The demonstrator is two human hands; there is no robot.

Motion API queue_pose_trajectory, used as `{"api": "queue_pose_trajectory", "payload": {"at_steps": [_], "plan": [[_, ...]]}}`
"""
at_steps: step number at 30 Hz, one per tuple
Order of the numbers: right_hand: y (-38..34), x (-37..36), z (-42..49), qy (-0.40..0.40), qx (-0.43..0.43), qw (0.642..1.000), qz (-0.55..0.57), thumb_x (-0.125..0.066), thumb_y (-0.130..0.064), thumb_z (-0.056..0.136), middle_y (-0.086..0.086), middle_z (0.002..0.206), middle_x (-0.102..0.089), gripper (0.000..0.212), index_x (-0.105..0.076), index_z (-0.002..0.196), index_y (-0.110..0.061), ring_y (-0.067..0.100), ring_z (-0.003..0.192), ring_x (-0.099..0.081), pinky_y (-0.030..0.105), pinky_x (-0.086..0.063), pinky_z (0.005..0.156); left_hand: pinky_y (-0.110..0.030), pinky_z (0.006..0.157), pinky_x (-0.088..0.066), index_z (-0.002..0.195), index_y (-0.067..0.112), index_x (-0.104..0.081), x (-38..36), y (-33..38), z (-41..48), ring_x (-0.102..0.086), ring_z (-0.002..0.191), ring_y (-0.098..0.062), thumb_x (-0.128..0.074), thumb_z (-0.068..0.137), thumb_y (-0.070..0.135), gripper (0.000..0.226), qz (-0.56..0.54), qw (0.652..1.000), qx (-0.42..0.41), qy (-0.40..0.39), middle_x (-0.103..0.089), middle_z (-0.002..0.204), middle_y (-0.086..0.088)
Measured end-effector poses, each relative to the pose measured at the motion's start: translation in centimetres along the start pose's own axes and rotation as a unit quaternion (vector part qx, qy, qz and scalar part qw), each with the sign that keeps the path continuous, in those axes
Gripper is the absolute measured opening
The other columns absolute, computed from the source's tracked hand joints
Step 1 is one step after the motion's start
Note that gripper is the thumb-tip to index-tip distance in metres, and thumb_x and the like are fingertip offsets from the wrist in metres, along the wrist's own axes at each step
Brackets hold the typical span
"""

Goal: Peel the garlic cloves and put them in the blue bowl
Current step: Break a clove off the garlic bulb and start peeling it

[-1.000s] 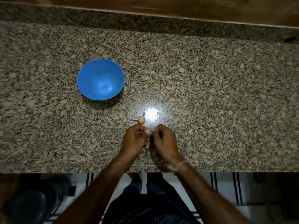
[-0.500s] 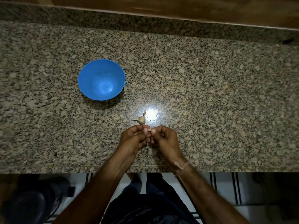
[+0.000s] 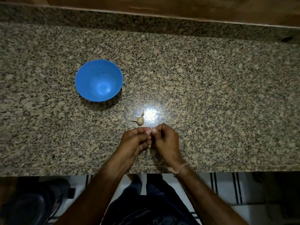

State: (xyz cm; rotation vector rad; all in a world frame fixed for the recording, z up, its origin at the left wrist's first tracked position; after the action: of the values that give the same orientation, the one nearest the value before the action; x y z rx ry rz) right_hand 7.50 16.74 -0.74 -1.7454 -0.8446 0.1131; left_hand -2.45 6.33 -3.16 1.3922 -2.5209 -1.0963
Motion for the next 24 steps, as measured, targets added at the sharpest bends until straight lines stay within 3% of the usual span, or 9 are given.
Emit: {"api": "queue_pose_trajectory", "payload": {"at_steps": [2,3,5,6,11,16,20,22,24], "plan": [[-0.5,0.2,0.2,0.012,0.029,0.998,-0.051,-0.068,-0.012,0.098,-0.002,0.07,-0.067,0.019,-0.066,0.08,-0.009,0.002,0.062,-0.057,0.015,-0.044,0.058,-0.029,0.078,-0.06,0.101,0.007,-0.074,0.0,0.0,-0.1,-0.07,0.084,-0.018,-0.065,0.096,0.0,0.013,0.009,1.0,-0.009,0.003,-0.077,0.093,-0.012],[0.0,-0.1,0.3,-0.008,-0.001,1.0,-0.021,-0.069,-0.014,0.099,-0.002,0.069,-0.068,0.02,-0.067,0.08,-0.009,0.002,0.062,-0.058,0.017,-0.046,0.06,-0.03,0.079,-0.06,0.1,0.01,-0.074,0.3,0.7,-0.1,-0.071,0.085,-0.019,-0.066,0.097,0.001,0.013,0.085,0.994,-0.066,0.019,-0.077,0.092,-0.01],[1.2,-0.9,0.4,-0.056,-0.079,0.992,0.08,-0.066,-0.017,0.102,0.002,0.067,-0.068,0.025,-0.069,0.081,-0.004,0.012,0.062,-0.061,0.029,-0.05,0.064,-0.029,0.077,-0.059,0.096,0.016,-0.073,0.2,2.7,-0.8,-0.072,0.085,-0.017,-0.067,0.096,0.001,0.016,0.244,0.95,-0.187,0.054,-0.077,0.09,-0.002],[1.5,-1.2,0.3,-0.071,-0.097,0.986,0.114,-0.065,-0.016,0.103,0.005,0.067,-0.067,0.026,-0.069,0.084,0.0,0.015,0.063,-0.061,0.031,-0.051,0.063,-0.028,0.077,-0.06,0.095,0.017,-0.072,0.1,3.0,-1.0,-0.072,0.085,-0.017,-0.066,0.095,0.0,0.018,0.28,0.934,-0.213,0.061,-0.077,0.089,0.0],[1.1,-1.1,0.2,-0.107,-0.065,0.984,0.129,-0.068,-0.012,0.101,0.02,0.087,-0.076,0.012,-0.075,0.1,-0.002,0.019,0.074,-0.069,0.034,-0.059,0.072,-0.021,0.069,-0.058,0.103,0.004,-0.071,0.6,3.0,-0.8,-0.073,0.078,-0.012,-0.061,0.097,-0.006,0.014,0.186,0.966,-0.166,0.059,-0.076,0.085,-0.004],[0.5,-0.2,1.1,-0.116,-0.014,0.992,0.048,-0.072,-0.015,0.097,0.006,0.087,-0.079,0.008,-0.079,0.096,-0.011,0.024,0.082,-0.076,0.046,-0.064,0.081,-0.027,0.07,-0.058,0.105,0.006,-0.073,0.7,2.0,-0.5,-0.069,0.073,-0.012,-0.062,0.099,-0.002,0.014,0.134,0.988,-0.08,0.024,-0.076,0.086,-0.008],[0.0,0.1,0.6,-0.104,0.037,0.994,-0.005,-0.073,-0.017,0.097,0.0,0.085,-0.079,0.007,-0.078,0.093,-0.015,0.022,0.082,-0.076,0.045,-0.064,0.079,-0.022,0.063,-0.06,0.105,0.001,-0.07,0.2,0.0,-0.4,-0.069,0.062,-0.009,-0.055,0.099,-0.008,0.019,-0.043,0.997,0.065,-0.006,-0.075,0.076,-0.006],[0.2,0.0,0.4,-0.099,0.013,0.995,0.026,-0.071,-0.015,0.097,0.006,0.085,-0.078,0.009,-0.077,0.093,-0.009,0.025,0.079,-0.075,0.045,-0.064,0.079,-0.026,0.068,-0.061,0.102,0.004,-0.072,0.4,0.2,-0.3,-0.071,0.069,-0.014,-0.059,0.098,-0.006,0.017,-0.017,0.999,0.032,0.007,-0.077,0.081,-0.01],[1.3,-0.6,0.2,-0.117,-0.078,0.98,0.138,-0.068,-0.011,0.1,0.019,0.085,-0.076,0.017,-0.074,0.097,0.005,0.028,0.073,-0.071,0.046,-0.06,0.081,-0.036,0.079,-0.062,0.102,0.005,-0.073,0.9,1.4,-0.3,-0.073,0.081,-0.026,-0.064,0.097,-0.002,0.013,0.087,0.993,-0.077,0.034,-0.078,0.092,-0.018]]}}
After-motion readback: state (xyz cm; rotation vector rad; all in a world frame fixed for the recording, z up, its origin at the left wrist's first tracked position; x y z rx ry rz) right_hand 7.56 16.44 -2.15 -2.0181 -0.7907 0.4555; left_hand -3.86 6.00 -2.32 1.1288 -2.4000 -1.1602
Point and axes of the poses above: each hand's wrist, its own z-axis towards the middle knuckle, its own x-axis out of the back of the hand, y = z × x, the point moved 8 cm from there along z, towards the middle knuckle
